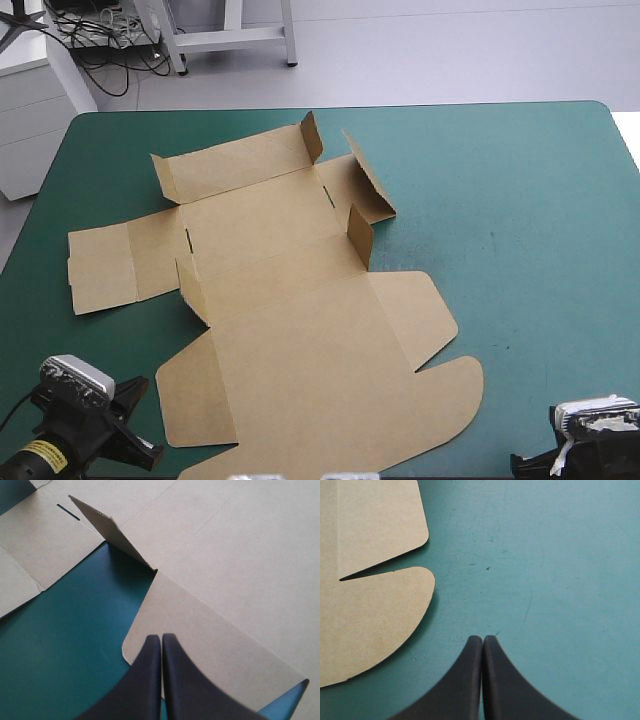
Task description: Fold the box
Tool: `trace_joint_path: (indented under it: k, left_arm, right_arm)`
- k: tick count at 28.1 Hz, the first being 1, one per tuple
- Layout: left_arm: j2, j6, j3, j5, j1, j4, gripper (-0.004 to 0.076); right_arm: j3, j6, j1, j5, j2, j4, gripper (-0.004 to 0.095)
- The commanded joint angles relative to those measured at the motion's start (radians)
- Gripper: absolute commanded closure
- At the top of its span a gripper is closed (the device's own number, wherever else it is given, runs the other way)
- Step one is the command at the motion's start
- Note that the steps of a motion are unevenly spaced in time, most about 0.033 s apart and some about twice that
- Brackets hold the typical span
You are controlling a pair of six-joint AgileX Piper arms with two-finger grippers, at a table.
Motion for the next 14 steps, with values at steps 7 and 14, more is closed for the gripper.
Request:
trace_joint_path:
  k: [7, 14]
  left_arm:
    - [0.011, 0.018, -0.023, -0.061, 0.0, -0.006, 0.0734]
    - [0.011, 0.018, -0.023, -0.061, 0.0, -0.004, 0.0734]
  right_arm:
    - [-0.024, -0.003, 0.0, -0.061, 0.019, 0.013, 0.0928]
    - [-0.116, 0.009, 0.0, -0.063, 0.157, 0.011, 0.0928]
